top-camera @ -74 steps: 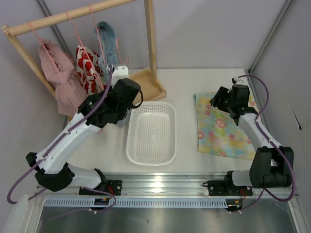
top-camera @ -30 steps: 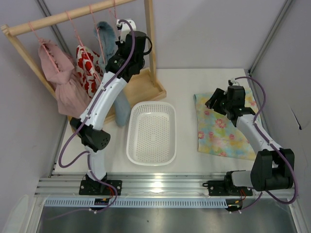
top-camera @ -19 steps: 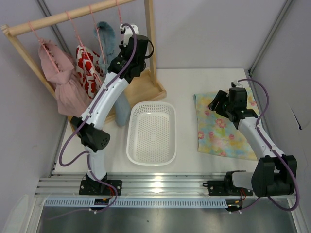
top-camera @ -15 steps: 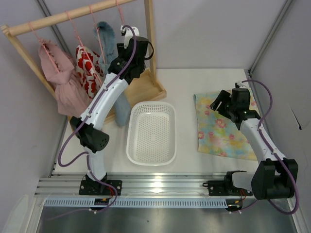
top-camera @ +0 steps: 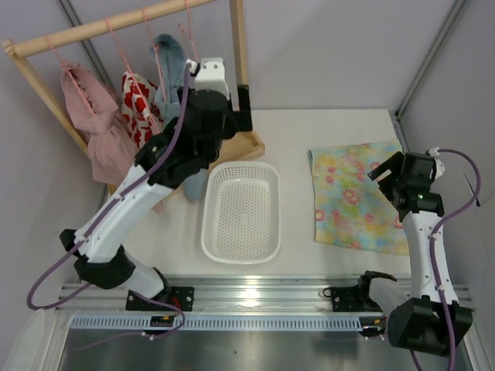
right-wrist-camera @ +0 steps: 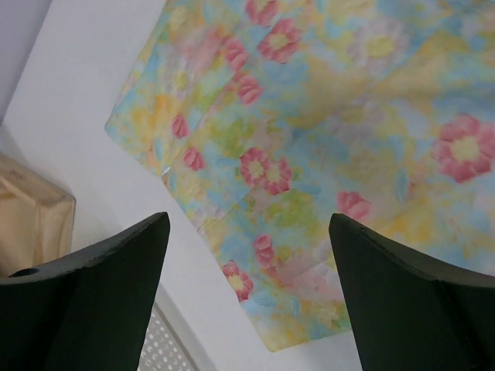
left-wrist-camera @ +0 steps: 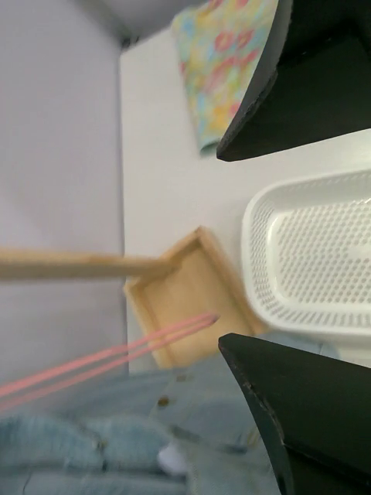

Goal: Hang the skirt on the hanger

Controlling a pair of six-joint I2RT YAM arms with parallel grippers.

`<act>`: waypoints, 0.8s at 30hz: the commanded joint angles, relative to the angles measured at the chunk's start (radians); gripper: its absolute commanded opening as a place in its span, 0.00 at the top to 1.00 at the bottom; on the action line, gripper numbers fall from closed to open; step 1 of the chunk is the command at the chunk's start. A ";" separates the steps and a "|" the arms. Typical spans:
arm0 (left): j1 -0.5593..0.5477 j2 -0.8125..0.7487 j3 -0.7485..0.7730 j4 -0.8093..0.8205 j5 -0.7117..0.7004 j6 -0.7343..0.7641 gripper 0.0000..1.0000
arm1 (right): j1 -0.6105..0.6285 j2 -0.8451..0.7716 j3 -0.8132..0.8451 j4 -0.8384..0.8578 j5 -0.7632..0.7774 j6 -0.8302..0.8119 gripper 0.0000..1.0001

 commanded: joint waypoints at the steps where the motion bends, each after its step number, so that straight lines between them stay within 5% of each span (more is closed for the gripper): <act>1: -0.100 -0.054 -0.096 0.048 0.066 -0.056 0.01 | -0.075 -0.042 0.031 -0.148 0.094 0.109 0.08; 8: -0.183 -0.157 -0.446 0.296 0.376 -0.194 0.01 | -0.244 -0.101 -0.076 -0.281 0.178 0.299 0.06; 17: -0.217 -0.131 -0.734 0.557 0.926 -0.084 0.01 | -0.401 -0.144 -0.134 -0.344 0.281 0.387 0.07; 24: -0.271 -0.149 -0.898 0.682 1.010 0.054 0.02 | -0.494 -0.179 -0.219 -0.232 0.285 0.252 0.09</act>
